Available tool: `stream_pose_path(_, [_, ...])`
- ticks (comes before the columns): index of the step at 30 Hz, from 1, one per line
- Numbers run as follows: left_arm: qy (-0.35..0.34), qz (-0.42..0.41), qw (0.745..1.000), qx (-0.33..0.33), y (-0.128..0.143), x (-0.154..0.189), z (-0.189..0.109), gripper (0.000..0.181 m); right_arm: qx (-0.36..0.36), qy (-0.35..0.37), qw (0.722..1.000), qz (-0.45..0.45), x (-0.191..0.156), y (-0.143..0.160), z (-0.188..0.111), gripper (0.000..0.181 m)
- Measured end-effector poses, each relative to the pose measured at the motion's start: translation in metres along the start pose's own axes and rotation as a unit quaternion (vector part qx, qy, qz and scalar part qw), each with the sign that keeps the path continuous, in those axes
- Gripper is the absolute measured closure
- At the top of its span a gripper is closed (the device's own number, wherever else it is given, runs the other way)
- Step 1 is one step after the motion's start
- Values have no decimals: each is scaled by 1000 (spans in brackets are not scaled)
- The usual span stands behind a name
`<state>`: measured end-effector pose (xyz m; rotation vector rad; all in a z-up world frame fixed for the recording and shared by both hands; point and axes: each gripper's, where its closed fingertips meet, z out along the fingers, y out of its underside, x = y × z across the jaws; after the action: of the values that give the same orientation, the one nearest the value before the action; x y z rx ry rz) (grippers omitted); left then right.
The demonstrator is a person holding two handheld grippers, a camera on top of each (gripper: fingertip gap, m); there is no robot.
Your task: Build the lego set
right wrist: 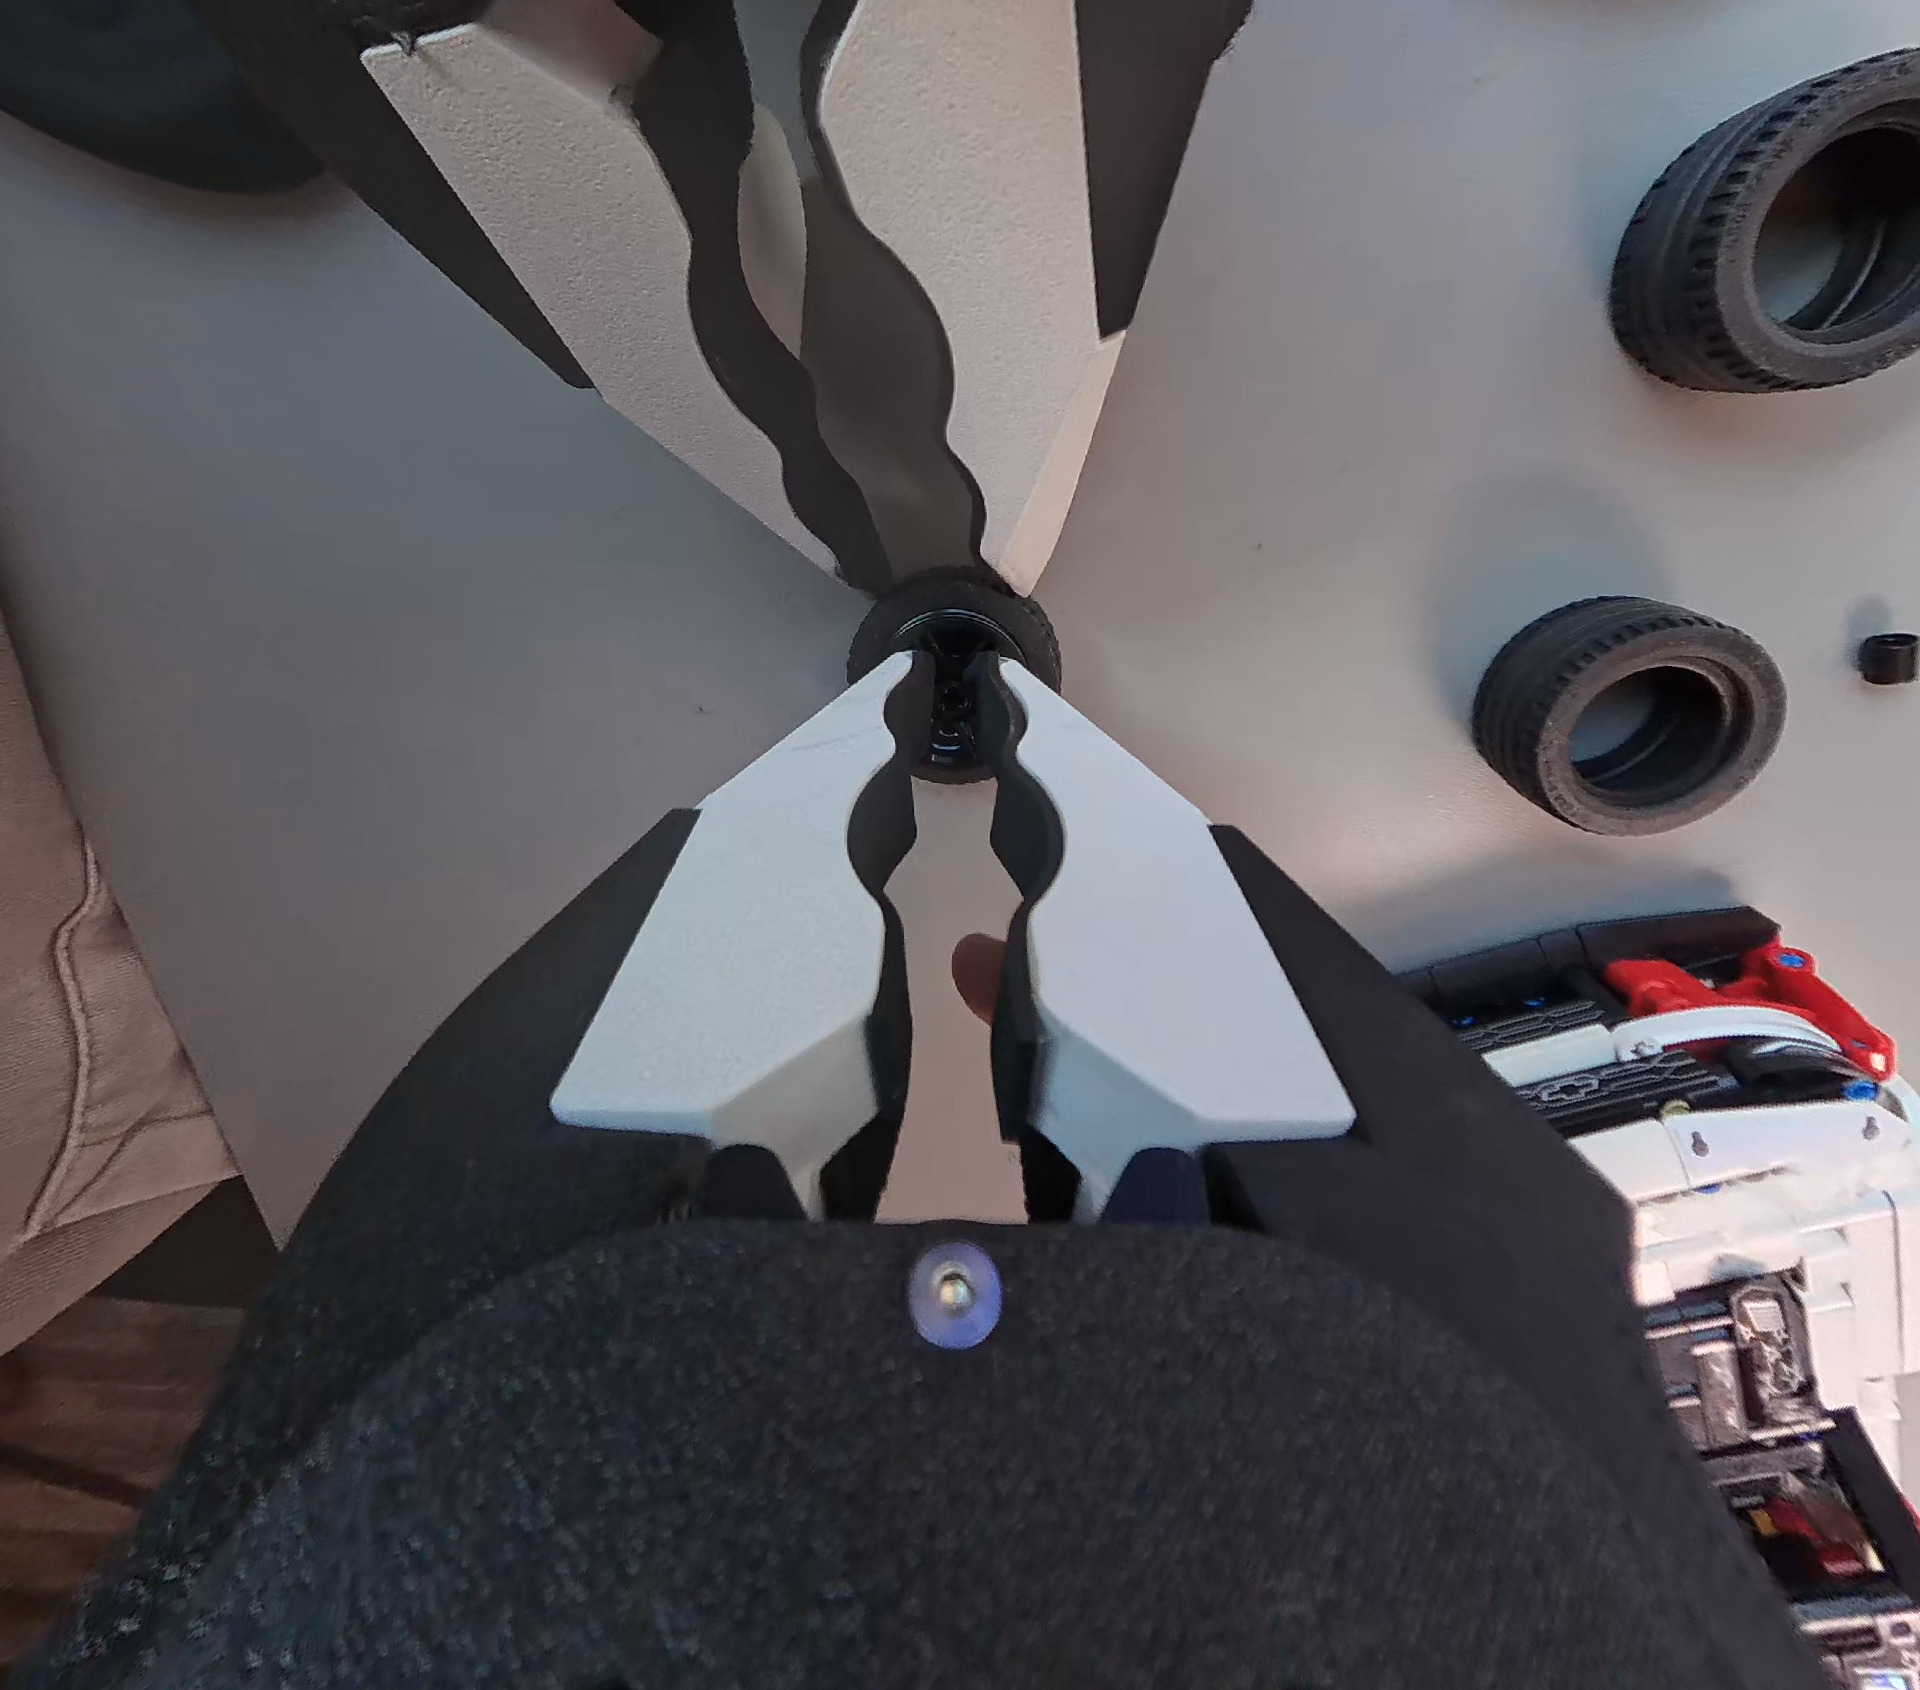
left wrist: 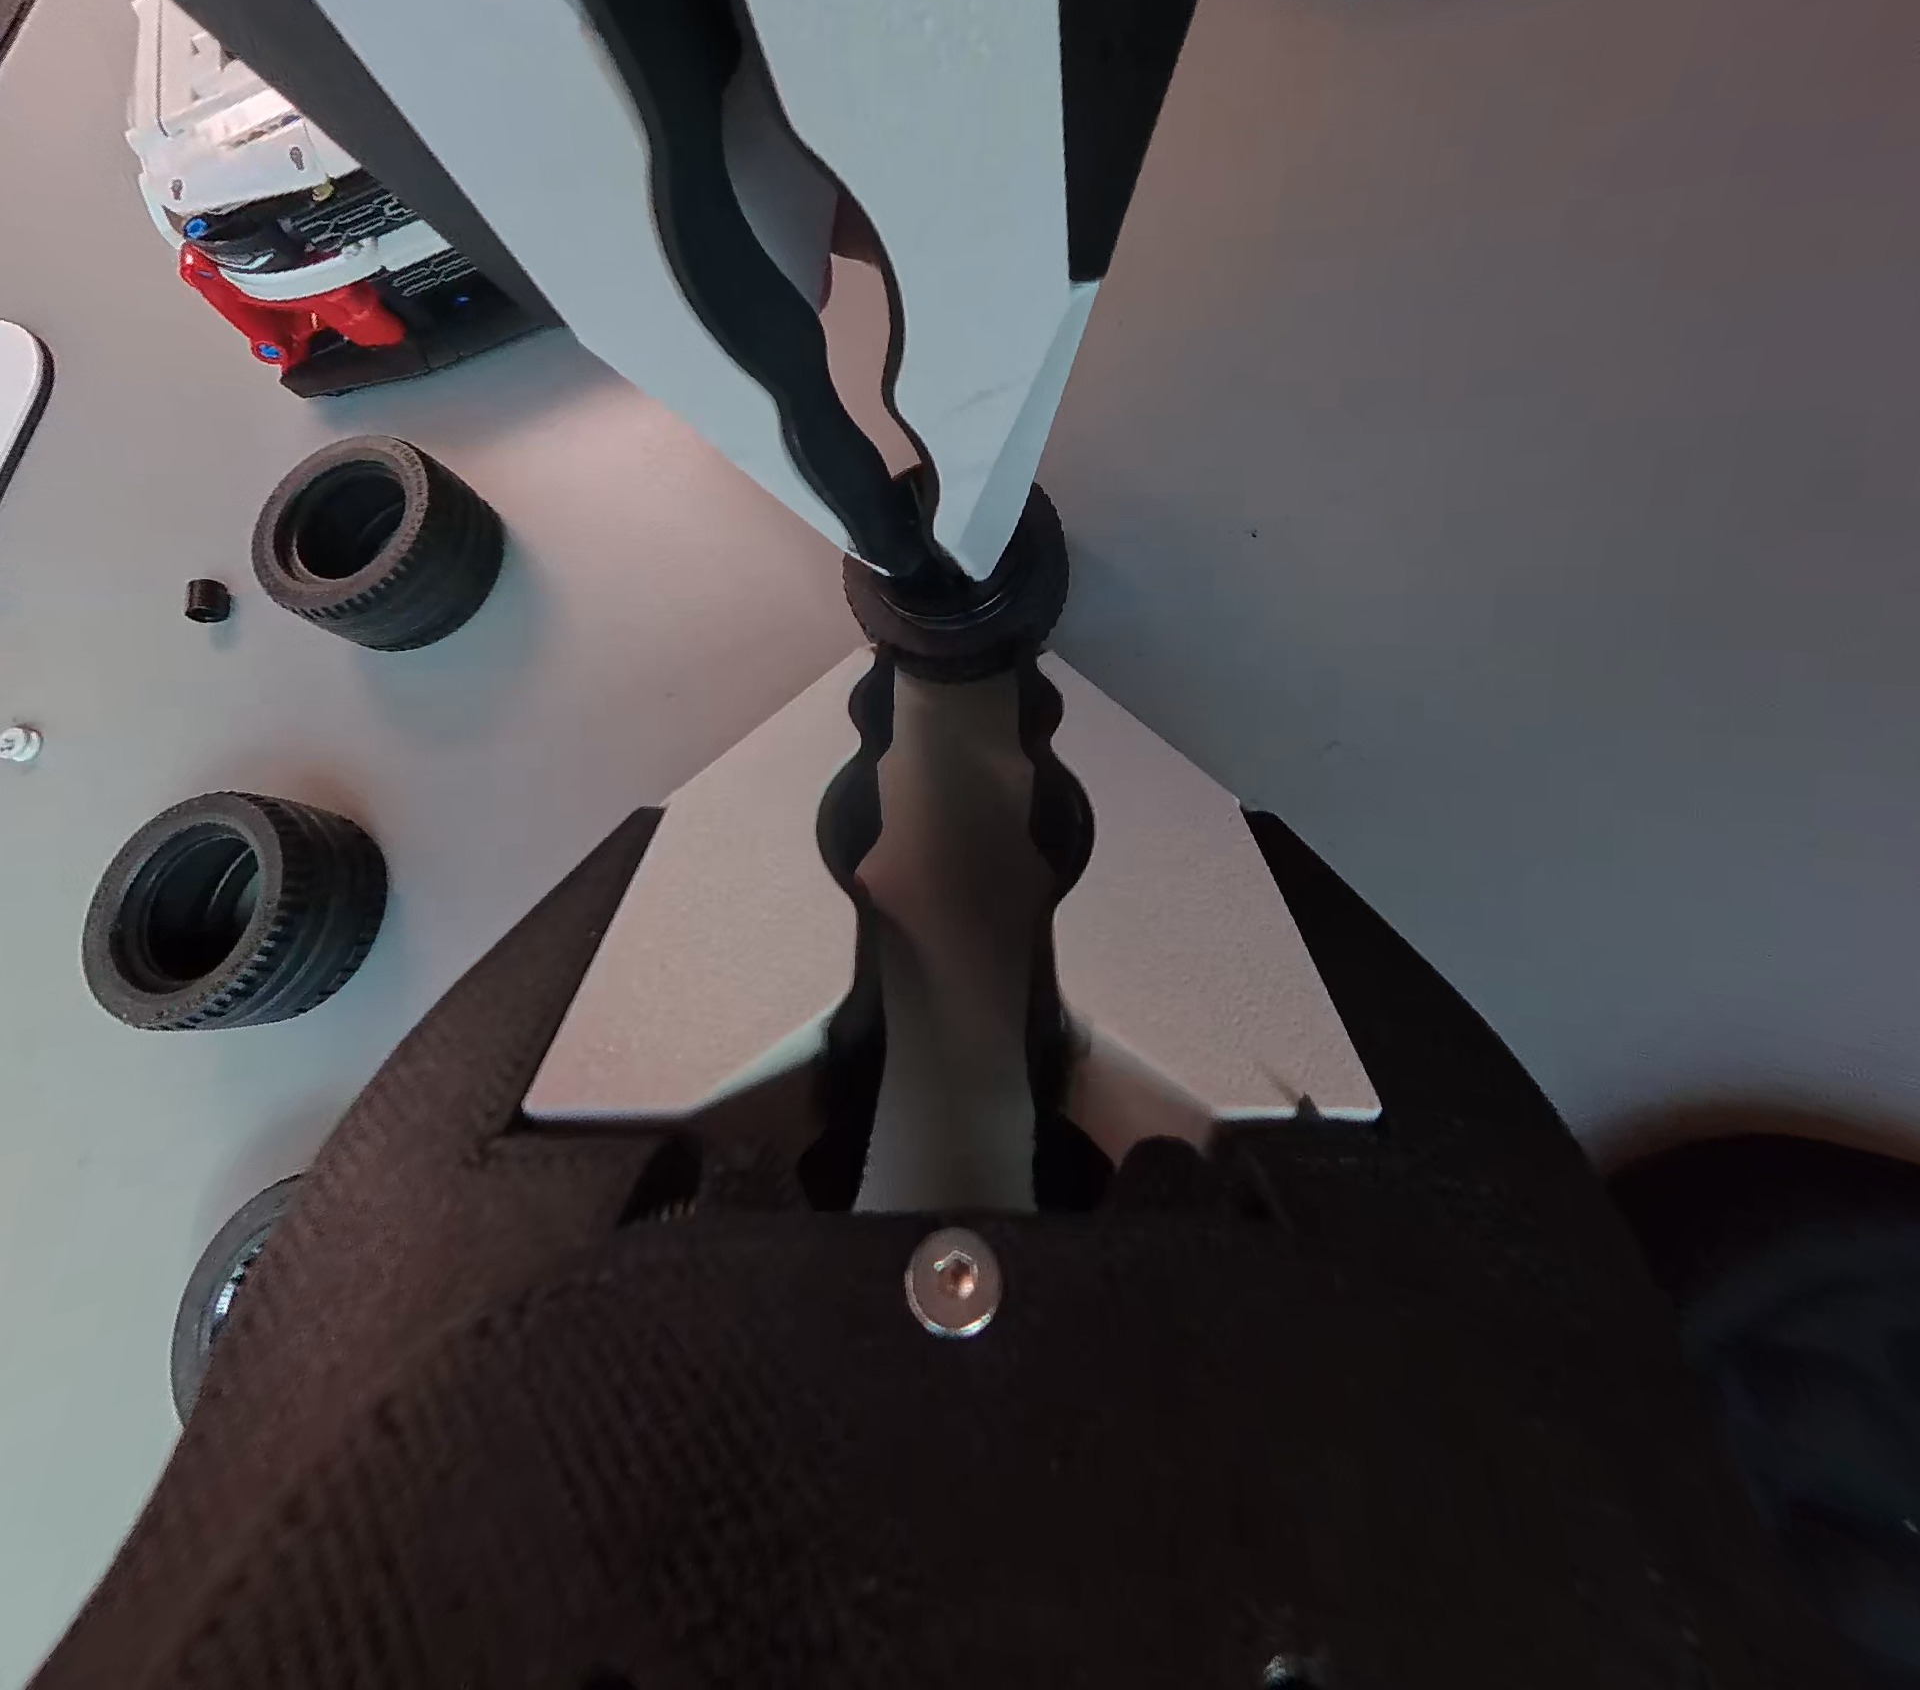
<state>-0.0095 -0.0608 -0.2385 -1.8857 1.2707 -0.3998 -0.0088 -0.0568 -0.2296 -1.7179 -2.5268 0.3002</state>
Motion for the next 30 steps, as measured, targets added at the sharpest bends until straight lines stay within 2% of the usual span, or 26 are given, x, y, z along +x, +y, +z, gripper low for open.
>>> stream_pose_path(5, [-1, 2, 1000, 0, 0, 0, 0, 158, -1, 2, 1000, -2, 0, 0, 0, 176])
stream_pose_path(9, [-6, 6, 1000, 0, 0, 0, 0, 158, 38, 22, 999, 15, 1, -1, -1, 175])
stream_pose_path(14, [-10, 10, 1000, 1, -1, -1, 0, 165, 159, -11, 986, 55, -5, 1, -15, 155])
stream_pose_path(17, [-3, 2, 1000, 9, -3, -1, -1, 158, 241, 36, 968, 55, -1, 5, -25, 141])
stream_pose_path(19, [3, -10, 1000, 17, -5, -2, -3, 156, 241, 77, 966, 54, 4, 14, -17, 132])
stream_pose_path(21, [10, -21, 999, 28, -7, -3, -5, 155, 236, 87, 967, 41, 2, 13, -5, 124])
stream_pose_path(22, [14, -22, 999, 33, -8, -3, -6, 153, 224, 86, 970, 36, 3, 12, 3, 126])
stream_pose_path(23, [16, -17, 999, 39, -9, -3, -8, 150, 210, 88, 973, 32, 5, 12, 10, 138])
stream_pose_path(25, [5, 7, 998, 65, -17, -4, -16, 143, 238, 34, 970, 42, -2, 6, 4, 139])
stream_pose_path(26, [-4, 24, 996, 86, -25, -3, -23, 140, 280, -10, 957, 71, -6, 0, -9, 140])
stream_pose_path(28, [-22, 62, 990, 129, -42, 1, -35, 133, 370, -161, 906, 129, -25, -14, -44, 140])
stream_pose_path(29, [-24, 76, 986, 147, -52, 5, -39, 129, 389, -242, 878, 141, -38, -18, -58, 140])
stream_pose_path(30, [-27, 87, 982, 164, -61, 9, -42, 128, 402, -287, 857, 148, -44, -22, -67, 140])
